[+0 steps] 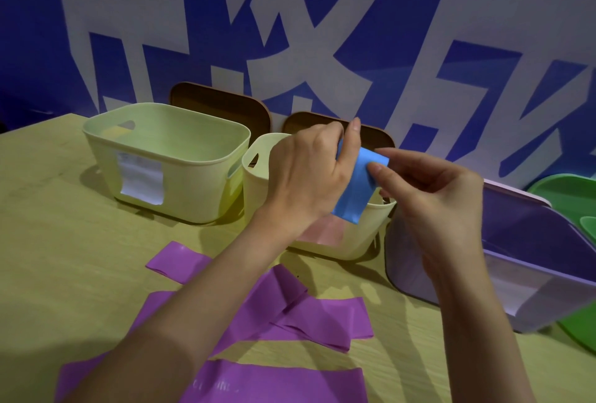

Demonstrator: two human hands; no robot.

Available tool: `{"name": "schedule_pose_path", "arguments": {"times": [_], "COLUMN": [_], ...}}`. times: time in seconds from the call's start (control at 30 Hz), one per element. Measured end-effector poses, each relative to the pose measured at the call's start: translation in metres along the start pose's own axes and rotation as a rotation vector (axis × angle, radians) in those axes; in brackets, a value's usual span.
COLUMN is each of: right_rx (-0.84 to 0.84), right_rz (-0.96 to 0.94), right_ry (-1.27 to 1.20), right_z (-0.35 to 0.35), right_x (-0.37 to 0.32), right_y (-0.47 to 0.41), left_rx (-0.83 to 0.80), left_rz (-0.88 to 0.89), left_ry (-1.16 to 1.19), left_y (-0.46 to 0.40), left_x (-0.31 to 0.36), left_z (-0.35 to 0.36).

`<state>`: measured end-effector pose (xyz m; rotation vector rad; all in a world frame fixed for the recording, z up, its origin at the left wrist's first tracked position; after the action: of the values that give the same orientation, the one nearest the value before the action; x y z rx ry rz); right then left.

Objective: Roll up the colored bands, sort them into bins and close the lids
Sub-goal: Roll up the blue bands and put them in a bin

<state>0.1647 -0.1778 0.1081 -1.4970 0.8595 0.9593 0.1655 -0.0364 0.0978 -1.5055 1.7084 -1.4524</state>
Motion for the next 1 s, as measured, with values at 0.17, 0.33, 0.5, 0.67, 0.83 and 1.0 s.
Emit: {"name": "schedule_pose_path", "arguments": {"times": [0.17,0.33,0.5,0.67,0.83,1.0], "right_rx": [-0.019,-0.049,-0.064,-0.092,-0.075,-0.022], "right_rz": [-0.004,-0.002,-0.104,-0.263,-0.287,-0.164], "right_ry": [-0.003,-0.044,0.077,0.219,0.227,0.197], "right_z": [-0.001,0.000,0.002,0.009,0.009,0.006], "right_x": [-0.003,-0.004,-0.002,0.001,0.002,0.009], "right_y": [0.002,0.002,0.002,0.002,0.002,-0.002], "left_rx": [0.063,0.156,0.167,0.100,-0.009,-0.048], "left_rz": [0.054,0.093,0.003,-0.166,-0.242,-0.101], "left_ry": [-0.006,0.010,0.045,0.196,0.224,0.038], "left_y": [0.002,0.001,0.001,-0.001,-0.003,0.000], "left_x": [0.003,0.001,-0.004,-0.009,-0.010,-0.003], "left_z": [0.003,0.000,0.004,0.007,0.006,0.002]}}
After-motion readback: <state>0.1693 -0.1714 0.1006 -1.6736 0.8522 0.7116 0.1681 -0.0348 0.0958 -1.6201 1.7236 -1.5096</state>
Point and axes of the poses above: each hand's wrist, its own y-axis away from the middle knuckle, its own z-axis out of the palm, x = y × z, the point moved 1 cm from there along -y, towards the middle knuckle, and after that the axes turned 5 degrees about z, right-handed, at the moved point
